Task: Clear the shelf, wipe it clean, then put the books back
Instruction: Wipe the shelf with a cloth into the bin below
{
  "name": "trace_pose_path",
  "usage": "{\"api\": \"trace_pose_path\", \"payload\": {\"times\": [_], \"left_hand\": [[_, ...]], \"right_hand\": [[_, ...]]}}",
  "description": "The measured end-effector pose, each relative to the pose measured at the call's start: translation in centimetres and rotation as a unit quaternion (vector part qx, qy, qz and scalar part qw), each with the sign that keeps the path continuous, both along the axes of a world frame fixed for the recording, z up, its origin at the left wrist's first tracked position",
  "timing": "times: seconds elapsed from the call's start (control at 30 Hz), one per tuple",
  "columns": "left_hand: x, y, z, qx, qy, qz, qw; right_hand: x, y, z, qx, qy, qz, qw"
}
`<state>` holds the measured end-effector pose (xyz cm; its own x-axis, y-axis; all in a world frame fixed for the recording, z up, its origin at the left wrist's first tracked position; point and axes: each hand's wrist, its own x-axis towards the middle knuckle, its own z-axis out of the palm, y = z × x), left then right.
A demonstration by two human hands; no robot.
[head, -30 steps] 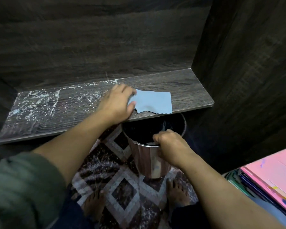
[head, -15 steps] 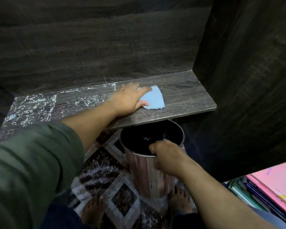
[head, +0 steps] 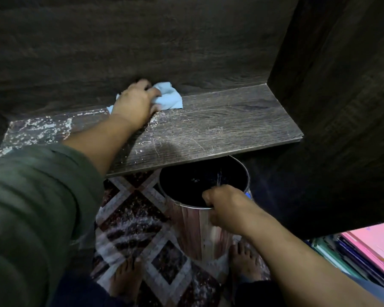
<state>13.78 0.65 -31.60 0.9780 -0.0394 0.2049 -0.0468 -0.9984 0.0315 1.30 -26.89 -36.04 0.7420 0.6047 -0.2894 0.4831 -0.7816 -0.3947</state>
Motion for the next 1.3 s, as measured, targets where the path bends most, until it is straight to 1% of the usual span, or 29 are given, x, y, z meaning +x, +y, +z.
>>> {"api": "trace_pose_path", "payload": {"times": [0.1, 0.2, 0.3, 0.4, 0.53, 0.6, 0.67, 0.73, 0.77, 0.9, 0.93, 1.07, 1.23, 1.3], "left_hand": [[-0.1, -0.2, 0.5, -0.062, 0.032, 0.015, 0.997], [-0.4, -0.4, 1.1, -0.098, 0.081, 0.030, 0.991], [-0.8, -1.0, 1.6, -0.095, 0.118, 0.029, 0.988], [-1.8, -2.3, 1.7, -0.095, 0.116, 0.006, 0.989], [-3.6, -3.9, 1.1, -0.094, 0.122, -0.053, 0.987], [-4.2, -3.5, 1.7, -0.103, 0.088, -0.060, 0.989], [-4.8, -2.3, 2.6, -0.120, 0.021, -0.013, 0.992], [-5.8, -0.9, 3.0, -0.126, -0.015, 0.042, 0.991], [-6.6, -0.4, 2.9, -0.123, -0.013, 0.060, 0.990], [-9.3, -0.5, 0.3, -0.106, 0.045, 0.103, 0.988], [-9.7, -1.0, -0.4, -0.110, 0.043, 0.114, 0.986], [-9.5, -4.2, -2.2, -0.170, -0.004, 0.140, 0.976], [-7.4, -7.9, -1.9, -0.257, -0.046, 0.114, 0.958], [-6.0, -7.4, -1.1, -0.249, -0.073, 0.102, 0.960]], "right_hand": [[-0.2, 0.0, -0.1, 0.002, 0.003, -0.004, 1.000], [-0.3, 0.2, -0.1, -0.004, 0.007, -0.002, 1.000], [-0.4, 0.6, 0.1, -0.016, 0.015, 0.002, 1.000], [-0.3, 1.1, 0.1, -0.021, 0.016, 0.020, 0.999], [-0.3, 1.5, 0.3, -0.029, 0.014, 0.044, 0.999], [-0.5, 1.5, 0.5, -0.027, 0.014, 0.049, 0.998], [-0.6, 1.3, 0.8, -0.025, 0.015, 0.051, 0.998], [-0.7, 1.1, 1.0, -0.021, 0.015, 0.045, 0.999], [-0.7, 0.9, 1.1, -0.021, 0.016, 0.043, 0.999], [-0.7, 0.8, 1.2, -0.027, 0.013, 0.053, 0.998], [-0.8, 0.8, 1.3, -0.027, 0.014, 0.052, 0.998], [-1.1, 0.9, 1.6, -0.023, 0.017, 0.045, 0.999], [-1.1, 0.8, 2.0, -0.013, 0.010, 0.049, 0.999], [-1.0, 0.7, 2.0, -0.009, 0.011, 0.047, 0.999]]}}
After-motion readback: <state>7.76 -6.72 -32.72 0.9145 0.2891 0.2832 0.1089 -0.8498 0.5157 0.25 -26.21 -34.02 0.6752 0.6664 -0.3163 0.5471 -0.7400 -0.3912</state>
